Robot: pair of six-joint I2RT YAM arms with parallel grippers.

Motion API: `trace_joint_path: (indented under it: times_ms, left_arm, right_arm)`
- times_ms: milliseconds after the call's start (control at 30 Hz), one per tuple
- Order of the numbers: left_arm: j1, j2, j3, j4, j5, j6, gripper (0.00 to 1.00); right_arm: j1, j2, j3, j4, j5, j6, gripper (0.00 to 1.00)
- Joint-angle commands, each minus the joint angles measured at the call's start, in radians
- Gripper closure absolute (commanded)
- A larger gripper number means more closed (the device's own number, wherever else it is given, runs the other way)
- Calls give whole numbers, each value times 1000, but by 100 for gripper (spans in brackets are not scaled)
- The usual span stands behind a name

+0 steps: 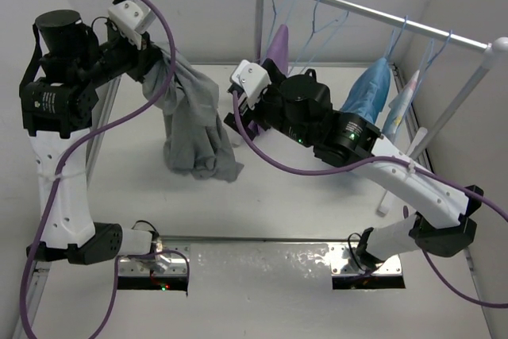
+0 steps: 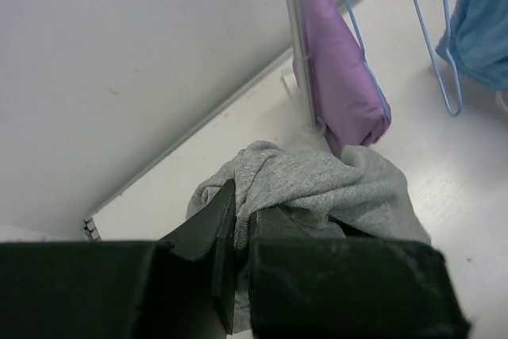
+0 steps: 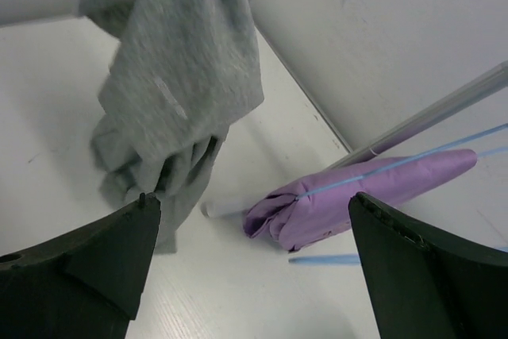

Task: Place the t-shirt on the hanger
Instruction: Place the T-shirt at the center of the board.

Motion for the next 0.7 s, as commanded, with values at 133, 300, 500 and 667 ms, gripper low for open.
trace_joint_path:
  times_ms: [133, 300, 500, 667]
  left_arm:
    - [4, -10, -56, 249, -242, -101, 100]
    - [18, 177, 248, 281, -267, -208, 100]
    - [18, 289, 478, 406, -201, -314, 100]
    - [18, 242, 451, 385, -135, -344, 100]
  right_arm:
    - [77, 8, -56, 20, 85, 7, 1]
    - [164, 80, -9, -17, 136, -18, 1]
    - [177, 108, -49, 5, 107, 16, 1]
    - [177, 62, -127, 35, 147, 37, 1]
